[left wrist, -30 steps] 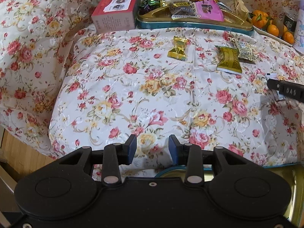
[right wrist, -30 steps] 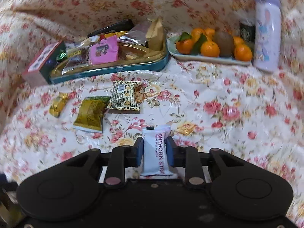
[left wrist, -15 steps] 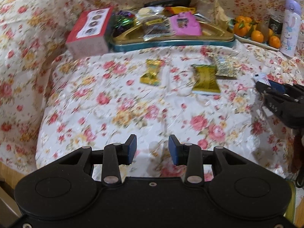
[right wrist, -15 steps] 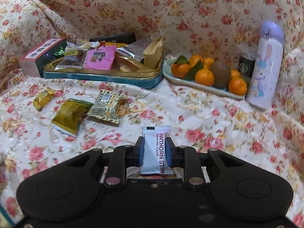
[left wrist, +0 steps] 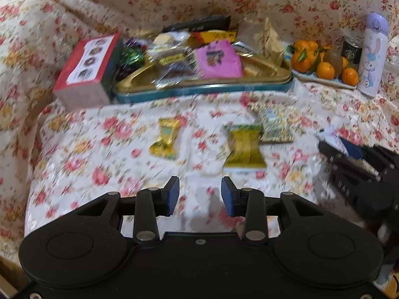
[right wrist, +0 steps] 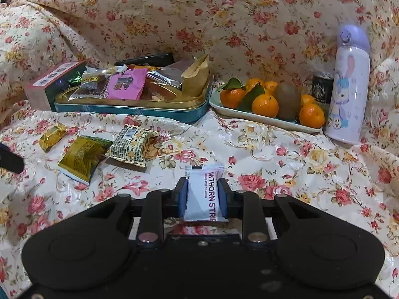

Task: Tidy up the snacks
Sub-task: 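Grasp the yellow-green biscuit packet with the left tool while the right tool holds the bar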

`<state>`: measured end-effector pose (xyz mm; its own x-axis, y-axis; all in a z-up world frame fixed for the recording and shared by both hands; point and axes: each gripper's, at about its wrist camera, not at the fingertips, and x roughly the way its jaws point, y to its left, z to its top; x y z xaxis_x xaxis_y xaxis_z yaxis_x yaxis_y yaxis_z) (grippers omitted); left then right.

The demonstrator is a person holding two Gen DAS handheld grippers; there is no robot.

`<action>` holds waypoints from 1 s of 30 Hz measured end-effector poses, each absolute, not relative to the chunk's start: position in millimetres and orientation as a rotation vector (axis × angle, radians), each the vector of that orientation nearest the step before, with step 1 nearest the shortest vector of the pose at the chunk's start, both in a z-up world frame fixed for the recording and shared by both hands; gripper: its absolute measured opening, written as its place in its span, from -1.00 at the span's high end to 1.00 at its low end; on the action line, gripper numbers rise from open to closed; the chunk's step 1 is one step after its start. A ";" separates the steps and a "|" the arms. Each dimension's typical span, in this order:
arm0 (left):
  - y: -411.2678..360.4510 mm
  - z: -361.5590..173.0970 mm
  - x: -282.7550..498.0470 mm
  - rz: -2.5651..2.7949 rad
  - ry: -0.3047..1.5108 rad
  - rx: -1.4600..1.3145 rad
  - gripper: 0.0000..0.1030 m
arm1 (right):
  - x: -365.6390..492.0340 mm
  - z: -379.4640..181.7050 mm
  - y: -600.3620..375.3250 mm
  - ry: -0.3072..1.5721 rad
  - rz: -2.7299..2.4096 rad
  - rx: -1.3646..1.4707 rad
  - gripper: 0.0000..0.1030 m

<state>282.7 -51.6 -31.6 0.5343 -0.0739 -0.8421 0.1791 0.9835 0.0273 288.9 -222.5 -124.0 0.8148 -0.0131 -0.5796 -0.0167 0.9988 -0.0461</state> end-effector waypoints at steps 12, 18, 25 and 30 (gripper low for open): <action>-86.7 -37.3 301.7 -0.232 0.913 0.142 0.06 | 290.5 -124.6 -219.5 0.620 -0.003 -0.074 0.46; -97.8 -43.6 306.8 -0.231 0.907 0.185 0.04 | 290.3 -124.6 -219.4 0.620 -0.002 -0.074 0.46; -97.5 -53.5 314.6 -0.216 0.936 0.173 0.02 | 290.4 -124.5 -219.6 0.620 -0.002 -0.072 0.46; -102.2 -59.2 318.2 -0.213 0.943 0.188 0.02 | 290.5 -124.4 -219.5 0.620 -0.002 -0.072 0.46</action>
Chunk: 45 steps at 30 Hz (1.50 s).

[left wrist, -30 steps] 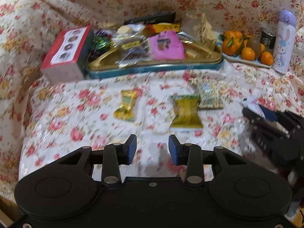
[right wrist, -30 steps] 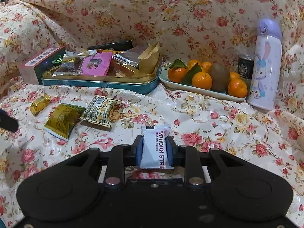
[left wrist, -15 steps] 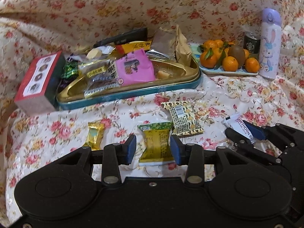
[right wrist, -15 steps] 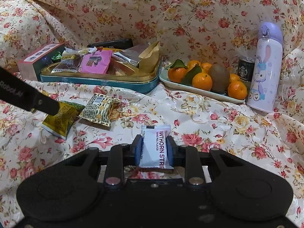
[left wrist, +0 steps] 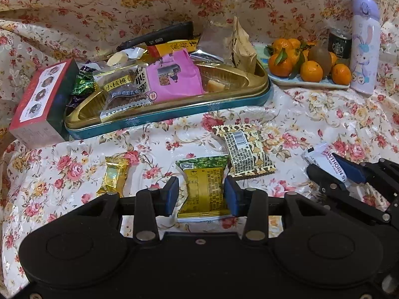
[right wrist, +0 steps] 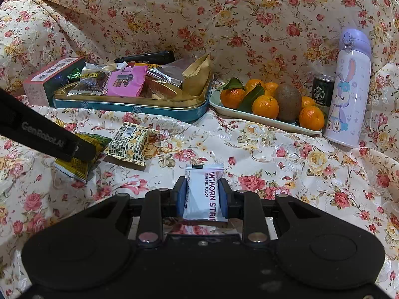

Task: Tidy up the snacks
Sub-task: 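Grasp the yellow-green biscuit packet with the left tool while the right tool holds the bar, then carry the yellow-green packet and white bar over the gold tray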

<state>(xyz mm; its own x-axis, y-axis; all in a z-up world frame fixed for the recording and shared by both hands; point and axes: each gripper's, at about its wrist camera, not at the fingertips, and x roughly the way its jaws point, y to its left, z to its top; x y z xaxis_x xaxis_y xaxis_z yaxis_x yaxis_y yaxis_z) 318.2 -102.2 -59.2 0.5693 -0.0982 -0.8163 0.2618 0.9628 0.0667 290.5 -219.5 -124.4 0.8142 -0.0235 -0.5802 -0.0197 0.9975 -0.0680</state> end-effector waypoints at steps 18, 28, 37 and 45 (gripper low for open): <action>-85.2 -43.9 304.6 -0.185 0.990 0.091 0.25 | 290.9 -124.3 -219.1 0.619 -0.004 -0.078 0.46; -55.8 -7.0 243.3 -0.189 0.994 0.028 0.25 | 291.2 -124.4 -219.2 0.619 -0.004 -0.080 0.47; -29.1 2.8 183.4 -0.143 0.975 0.017 0.25 | 291.7 -124.4 -216.4 0.618 -0.013 -0.109 0.47; -14.9 5.9 142.2 -0.109 0.954 0.046 0.25 | 292.0 -114.0 -203.5 0.688 -0.055 -0.170 0.51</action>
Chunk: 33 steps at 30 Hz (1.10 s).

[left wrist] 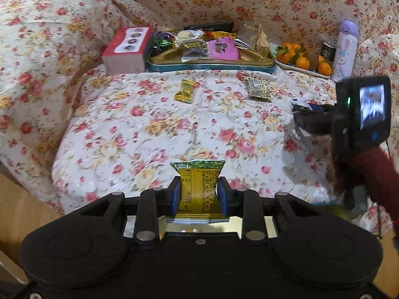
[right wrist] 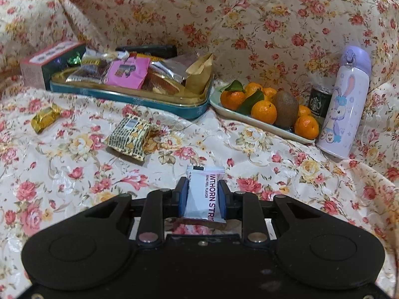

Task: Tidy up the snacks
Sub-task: 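Carry the yellow-green packet and white bar over the gold tray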

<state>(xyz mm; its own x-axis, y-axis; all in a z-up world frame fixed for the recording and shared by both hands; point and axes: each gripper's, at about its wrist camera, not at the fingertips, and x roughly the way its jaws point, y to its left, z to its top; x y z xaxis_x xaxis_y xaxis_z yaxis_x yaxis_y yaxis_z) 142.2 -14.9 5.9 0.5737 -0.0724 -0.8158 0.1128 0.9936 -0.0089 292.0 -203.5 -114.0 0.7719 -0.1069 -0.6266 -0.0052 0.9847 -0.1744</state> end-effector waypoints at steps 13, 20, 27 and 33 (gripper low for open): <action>-18.9 17.1 92.6 -0.100 0.899 0.066 0.25 | 189.2 -31.6 -227.5 0.636 -0.023 0.174 0.52; -17.3 18.2 65.8 -0.090 0.919 0.047 0.25 | 109.3 -12.4 -211.6 0.624 0.013 0.330 0.52; -17.1 18.9 46.2 -0.084 0.924 0.040 0.25 | 35.4 -12.9 -191.1 0.592 0.046 0.355 0.51; -17.1 5.8 44.3 -0.072 0.975 0.027 0.25 | 2.1 -15.5 -175.8 0.598 0.044 0.323 0.51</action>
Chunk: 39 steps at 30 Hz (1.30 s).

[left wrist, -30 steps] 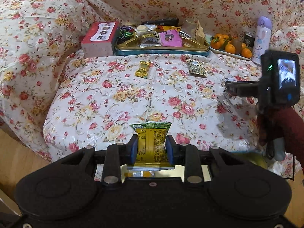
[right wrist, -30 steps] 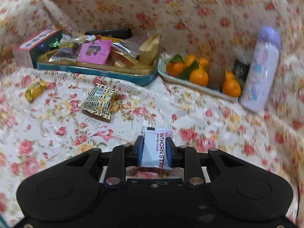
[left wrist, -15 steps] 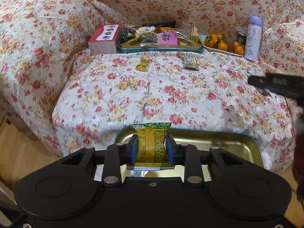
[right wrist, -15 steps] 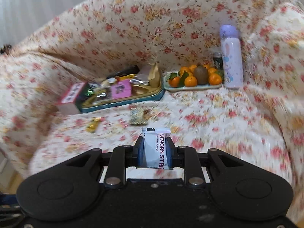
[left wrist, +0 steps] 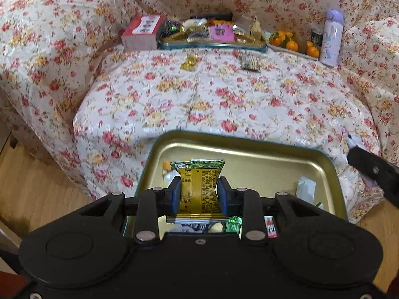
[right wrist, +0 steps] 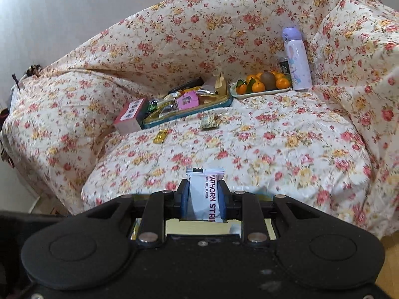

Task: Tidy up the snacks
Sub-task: 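Carry the yellow-green packet and white bar over the gold tray, then open the left tool over the tray while the right tool lowers and releases the white bar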

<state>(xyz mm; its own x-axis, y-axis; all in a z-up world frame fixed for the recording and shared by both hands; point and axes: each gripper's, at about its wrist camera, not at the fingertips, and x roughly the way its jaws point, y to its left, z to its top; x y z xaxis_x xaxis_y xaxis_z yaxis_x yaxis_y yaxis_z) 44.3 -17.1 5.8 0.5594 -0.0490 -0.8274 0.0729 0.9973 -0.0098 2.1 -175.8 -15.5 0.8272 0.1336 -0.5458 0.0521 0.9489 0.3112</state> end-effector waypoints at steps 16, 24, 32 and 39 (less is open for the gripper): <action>-18.0 -27.8 26.4 -0.090 1.092 0.017 0.25 | -24.5 -46.5 -143.9 0.738 0.106 0.203 0.50; -31.2 -32.1 24.8 -0.131 1.099 0.052 0.25 | -26.2 -49.1 -141.4 0.745 0.102 0.175 0.50; -48.7 -43.0 47.0 -0.120 1.097 0.104 0.25 | -25.9 -48.9 -146.6 0.748 0.082 0.182 0.50; -55.9 -48.0 66.5 -0.099 1.109 0.128 0.24 | -25.2 -50.0 -146.9 0.751 0.076 0.188 0.50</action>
